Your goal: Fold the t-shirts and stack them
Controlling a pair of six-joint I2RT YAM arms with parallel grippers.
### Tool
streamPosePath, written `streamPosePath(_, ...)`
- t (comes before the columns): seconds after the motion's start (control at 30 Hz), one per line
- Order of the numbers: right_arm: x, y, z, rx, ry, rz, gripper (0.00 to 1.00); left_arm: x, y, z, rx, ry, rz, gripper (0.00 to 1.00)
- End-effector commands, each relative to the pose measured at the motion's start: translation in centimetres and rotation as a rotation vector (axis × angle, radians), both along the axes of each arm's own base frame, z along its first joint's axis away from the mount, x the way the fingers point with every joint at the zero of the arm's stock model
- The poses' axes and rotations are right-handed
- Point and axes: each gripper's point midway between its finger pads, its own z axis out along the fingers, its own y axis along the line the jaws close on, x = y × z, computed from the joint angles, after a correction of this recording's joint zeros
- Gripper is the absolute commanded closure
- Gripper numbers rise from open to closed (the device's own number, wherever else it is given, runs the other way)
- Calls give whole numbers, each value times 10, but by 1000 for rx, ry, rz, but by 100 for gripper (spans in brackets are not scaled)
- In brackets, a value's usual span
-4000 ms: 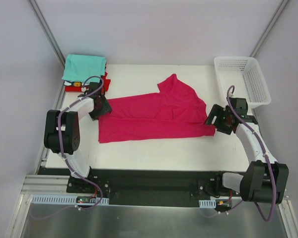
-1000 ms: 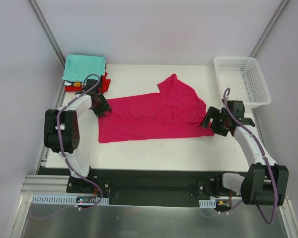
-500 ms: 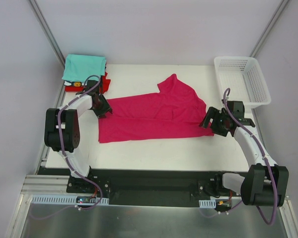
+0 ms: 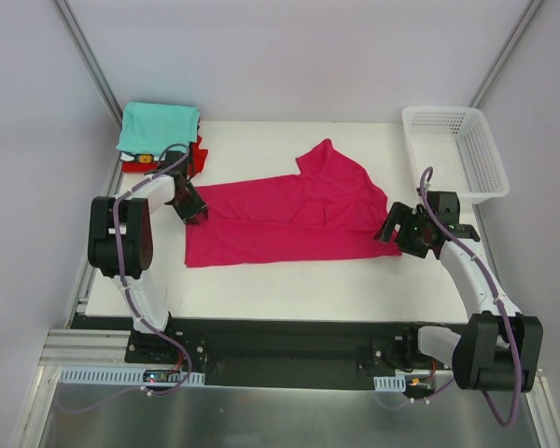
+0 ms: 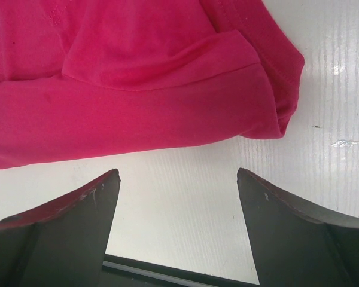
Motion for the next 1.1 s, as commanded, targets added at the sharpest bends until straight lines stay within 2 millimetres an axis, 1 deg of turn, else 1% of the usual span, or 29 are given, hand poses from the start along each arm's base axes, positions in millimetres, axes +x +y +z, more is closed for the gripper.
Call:
streamPosePath(0.0,-1,4,13,10,-42,22,17,-4,9,-16,29,61,20,77)
streamPosePath(0.03,-2,4,15,8,-45,22,17,-3,8,-18,28,62,20,97)
streamPosePath(0.07,-2,3,15,5,-45,20,17,-4,8,-17,25,63,23,100)
streamPosePath(0.13,-2,3,16,2,-47,22,17,-8,7,-16,23,64,23,100)
streamPosePath(0.2,-2,4,17,4,-50,23,17,-7,8,-8,27,41,21,100)
streamPosePath(0.37,-3,7,10,24,-38,24,17,-13,11,7,46,33,12,100)
streamPosePath(0.5,-3,8,8,28,-34,27,17,-14,11,13,46,35,8,100)
streamPosePath(0.77,-2,10,9,36,-37,33,17,-14,11,26,46,37,-1,98)
streamPosePath(1.07,-3,11,11,43,-46,33,17,-14,14,42,65,30,-11,99)
